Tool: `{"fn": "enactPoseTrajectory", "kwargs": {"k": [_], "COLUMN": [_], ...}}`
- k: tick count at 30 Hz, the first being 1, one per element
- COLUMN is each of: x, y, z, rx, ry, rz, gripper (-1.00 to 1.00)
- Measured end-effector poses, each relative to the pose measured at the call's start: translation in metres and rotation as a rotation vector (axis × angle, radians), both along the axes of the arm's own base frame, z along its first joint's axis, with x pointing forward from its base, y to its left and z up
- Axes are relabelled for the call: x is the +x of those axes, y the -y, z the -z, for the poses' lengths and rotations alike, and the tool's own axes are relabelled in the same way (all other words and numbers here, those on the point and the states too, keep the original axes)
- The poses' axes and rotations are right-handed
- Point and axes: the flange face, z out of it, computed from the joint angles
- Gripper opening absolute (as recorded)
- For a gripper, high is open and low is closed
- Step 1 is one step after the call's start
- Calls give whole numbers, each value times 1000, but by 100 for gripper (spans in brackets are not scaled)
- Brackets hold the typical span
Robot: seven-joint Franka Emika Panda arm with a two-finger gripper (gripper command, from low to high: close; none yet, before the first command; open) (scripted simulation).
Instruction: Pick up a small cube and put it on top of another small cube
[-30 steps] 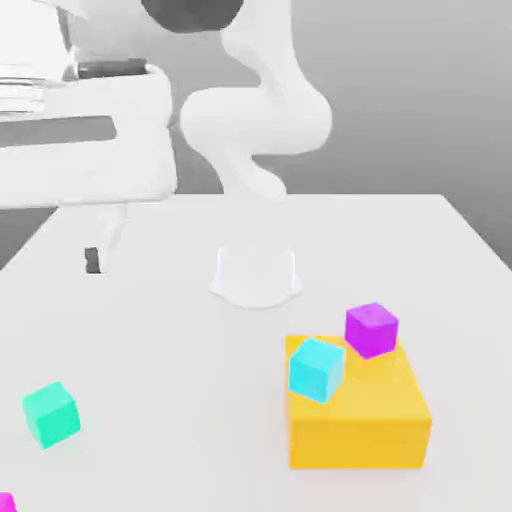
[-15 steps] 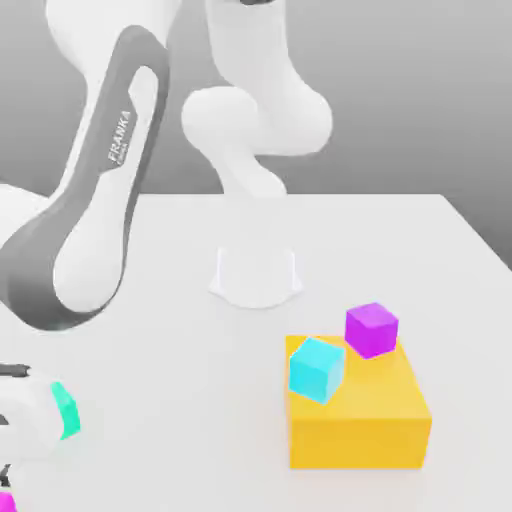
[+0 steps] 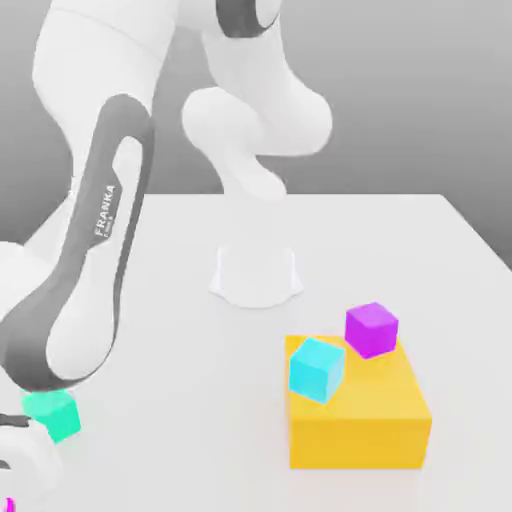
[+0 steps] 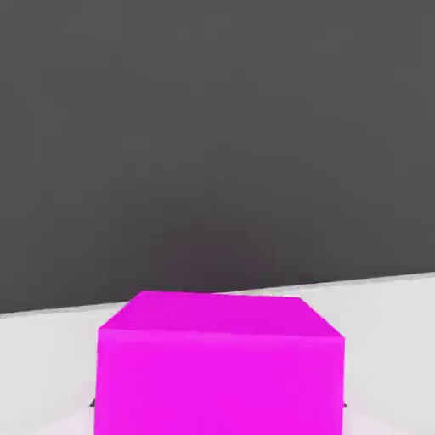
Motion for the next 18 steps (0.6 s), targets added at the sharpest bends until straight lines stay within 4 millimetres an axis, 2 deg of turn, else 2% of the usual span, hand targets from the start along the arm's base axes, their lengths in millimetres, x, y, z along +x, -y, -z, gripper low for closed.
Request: {"fn": "enactPoseTrajectory", "kwargs": {"k": [5, 9, 15, 18], "x": [-3, -16, -55, -83], "y": [-83, -151, -255, -288], "z": [-36, -65, -103, -118], "rx": [67, 99, 100, 78], "ry": [6, 3, -6, -8], "rz": [-41, -89, -199, -228], "gripper": [-100, -100, -100, -100]}}
